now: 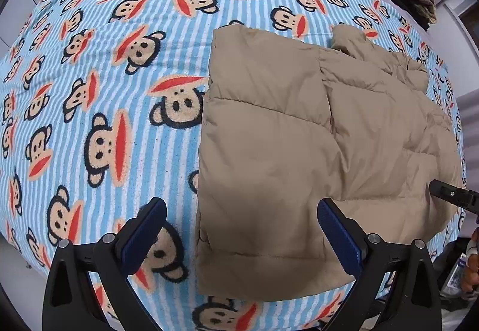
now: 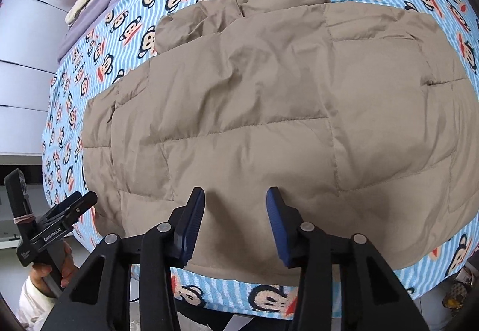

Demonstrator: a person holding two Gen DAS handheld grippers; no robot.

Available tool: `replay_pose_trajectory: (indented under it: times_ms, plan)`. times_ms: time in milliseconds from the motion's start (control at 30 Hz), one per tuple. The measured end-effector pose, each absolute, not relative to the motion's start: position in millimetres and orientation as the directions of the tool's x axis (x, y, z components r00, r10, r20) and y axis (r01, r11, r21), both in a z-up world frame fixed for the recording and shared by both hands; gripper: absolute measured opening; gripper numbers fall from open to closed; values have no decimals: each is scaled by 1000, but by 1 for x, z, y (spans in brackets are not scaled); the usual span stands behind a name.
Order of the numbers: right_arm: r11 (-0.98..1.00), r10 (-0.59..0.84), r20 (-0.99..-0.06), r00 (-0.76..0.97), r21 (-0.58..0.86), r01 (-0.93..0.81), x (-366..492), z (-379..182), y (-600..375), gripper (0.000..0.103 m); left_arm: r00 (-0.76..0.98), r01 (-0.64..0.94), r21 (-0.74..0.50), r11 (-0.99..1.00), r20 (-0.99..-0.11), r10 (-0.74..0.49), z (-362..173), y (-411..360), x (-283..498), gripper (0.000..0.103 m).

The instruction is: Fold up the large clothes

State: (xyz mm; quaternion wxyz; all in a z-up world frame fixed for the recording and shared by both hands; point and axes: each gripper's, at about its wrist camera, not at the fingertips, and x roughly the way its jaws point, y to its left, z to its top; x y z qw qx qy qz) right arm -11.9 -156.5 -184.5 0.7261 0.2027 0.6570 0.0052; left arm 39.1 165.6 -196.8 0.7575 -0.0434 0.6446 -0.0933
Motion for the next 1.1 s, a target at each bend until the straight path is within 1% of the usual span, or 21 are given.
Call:
replay_pose_trajectory:
  times_ms: [133,233,300,567,667,733,867,967,1100]
  plan:
    - [927,263,-957,123,286,241,-7,-189,-150,45,161,91,-273,958,-945,-285,-198,184,52,101]
    - [929,260,-959,110,279,242,-7,-192,-149,45,115,77,-372,925,-918,-379,-209,199,65,101]
    - [926,264,-959,102,281,253,-8,-195,-150,45,80,56,-416,907,-904,-420,-219,207,71,101]
    - [913,261,-961,93,277,299,-13,-199,-155,45,-9,100,-526,845,-849,-528,-242,200,84,101]
    - [915,254,-963,90,270,302,-13,-199,-154,45,-74,80,-613,786,-790,-608,-260,191,98,101]
    - [917,249,-965,85,263,300,-12,-200,-154,45,-119,86,-631,771,-775,-621,-273,180,104,101]
    - [921,236,-969,73,247,302,-9,-202,-153,45,-189,150,-648,747,-760,-621,-290,147,111,101]
    - [926,223,-973,63,232,297,-7,-202,-151,45,-194,203,-625,754,-780,-595,-296,127,113,102]
    - [942,179,-980,85,196,272,-3,-191,-151,45,-189,235,-619,749,-785,-589,-300,116,114,102]
